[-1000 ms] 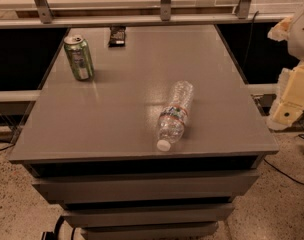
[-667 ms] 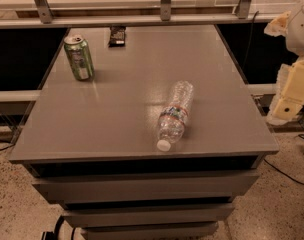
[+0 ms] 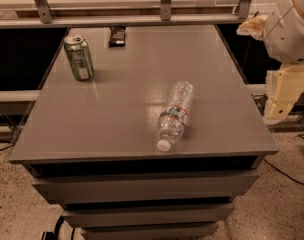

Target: Move water bottle near rxbar chocolate

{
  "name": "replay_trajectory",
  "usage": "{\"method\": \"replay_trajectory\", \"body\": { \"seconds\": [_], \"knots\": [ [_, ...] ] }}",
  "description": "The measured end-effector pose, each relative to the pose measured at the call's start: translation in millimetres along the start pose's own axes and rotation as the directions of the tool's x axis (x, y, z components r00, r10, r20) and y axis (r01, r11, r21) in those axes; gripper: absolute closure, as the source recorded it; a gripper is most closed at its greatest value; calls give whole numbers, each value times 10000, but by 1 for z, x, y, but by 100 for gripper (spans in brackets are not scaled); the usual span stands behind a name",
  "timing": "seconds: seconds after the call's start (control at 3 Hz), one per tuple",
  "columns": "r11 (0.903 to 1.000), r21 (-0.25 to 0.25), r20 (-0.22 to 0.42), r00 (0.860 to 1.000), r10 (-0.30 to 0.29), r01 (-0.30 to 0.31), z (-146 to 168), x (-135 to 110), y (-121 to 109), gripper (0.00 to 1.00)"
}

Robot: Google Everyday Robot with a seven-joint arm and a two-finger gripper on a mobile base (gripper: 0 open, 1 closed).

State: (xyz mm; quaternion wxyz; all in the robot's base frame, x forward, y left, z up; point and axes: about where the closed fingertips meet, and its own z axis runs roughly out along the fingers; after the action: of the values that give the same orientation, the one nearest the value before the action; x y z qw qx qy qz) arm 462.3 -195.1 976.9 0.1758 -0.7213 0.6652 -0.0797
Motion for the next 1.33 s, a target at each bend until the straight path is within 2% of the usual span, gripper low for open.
{"method": "replay_trajectory", "body": {
  "seconds": [0.33, 0.67, 1.0, 1.33],
  "knots": [
    [9891, -20, -457, 9880, -1474, 1475, 20, -2, 2, 0],
    [9631, -210, -578, 9613, -2692, 2684, 39, -5, 5, 0],
    [9267, -569, -464, 9262, -3742, 3715, 58, -11, 8, 0],
    [8804, -990, -264, 8832, -4682, 4637, 76, -21, 10, 0]
  ]
}}
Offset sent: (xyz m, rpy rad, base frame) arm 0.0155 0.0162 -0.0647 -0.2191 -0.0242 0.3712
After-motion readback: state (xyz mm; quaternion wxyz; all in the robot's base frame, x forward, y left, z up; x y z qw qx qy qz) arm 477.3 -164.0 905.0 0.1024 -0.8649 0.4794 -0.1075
